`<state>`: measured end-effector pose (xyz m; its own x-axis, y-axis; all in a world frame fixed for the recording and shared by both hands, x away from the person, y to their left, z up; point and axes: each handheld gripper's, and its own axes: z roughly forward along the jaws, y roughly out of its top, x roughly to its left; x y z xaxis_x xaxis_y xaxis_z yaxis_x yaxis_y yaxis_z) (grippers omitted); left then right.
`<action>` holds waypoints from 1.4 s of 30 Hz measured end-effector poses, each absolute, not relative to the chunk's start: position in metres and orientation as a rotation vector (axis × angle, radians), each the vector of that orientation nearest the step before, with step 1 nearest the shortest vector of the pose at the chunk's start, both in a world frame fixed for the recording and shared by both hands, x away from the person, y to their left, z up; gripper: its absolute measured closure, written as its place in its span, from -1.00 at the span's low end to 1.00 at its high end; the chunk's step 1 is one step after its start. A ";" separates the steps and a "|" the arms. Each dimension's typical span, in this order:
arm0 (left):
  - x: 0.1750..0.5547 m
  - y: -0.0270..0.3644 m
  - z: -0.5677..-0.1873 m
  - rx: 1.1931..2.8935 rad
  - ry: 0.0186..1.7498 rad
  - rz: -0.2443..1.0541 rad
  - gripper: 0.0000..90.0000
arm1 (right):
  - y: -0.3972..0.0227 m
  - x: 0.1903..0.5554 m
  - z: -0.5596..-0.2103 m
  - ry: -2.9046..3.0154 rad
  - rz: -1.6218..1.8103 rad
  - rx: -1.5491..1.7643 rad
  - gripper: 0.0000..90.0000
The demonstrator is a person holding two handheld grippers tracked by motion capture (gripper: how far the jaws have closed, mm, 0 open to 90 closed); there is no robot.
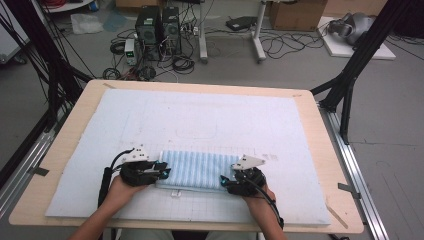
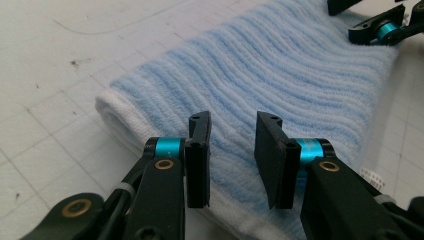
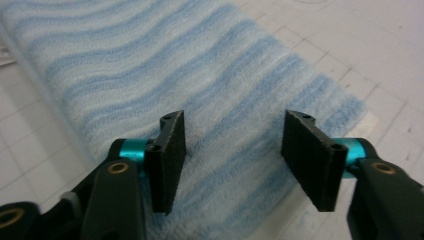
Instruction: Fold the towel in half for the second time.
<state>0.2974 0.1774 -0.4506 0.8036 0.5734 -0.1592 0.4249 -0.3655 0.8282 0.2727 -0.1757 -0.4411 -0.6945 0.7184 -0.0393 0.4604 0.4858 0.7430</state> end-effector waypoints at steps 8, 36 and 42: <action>0.285 0.180 -0.450 2.068 0.680 0.204 0.47 | -0.180 0.262 -0.441 2.412 0.983 0.922 -0.28; 0.323 0.249 -0.427 1.681 0.843 0.422 -0.52 | -0.258 0.289 -0.414 2.091 1.214 1.169 -0.75; 0.322 0.260 -0.426 1.642 0.870 0.452 -0.51 | -0.264 0.288 -0.413 2.058 1.230 1.181 -0.76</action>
<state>0.3218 0.2597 -0.4259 0.6490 0.7443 -0.1573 0.2988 -0.0592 0.9525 0.2884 -0.2638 -0.4132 -0.5230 0.8515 0.0369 0.4358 0.2300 0.8702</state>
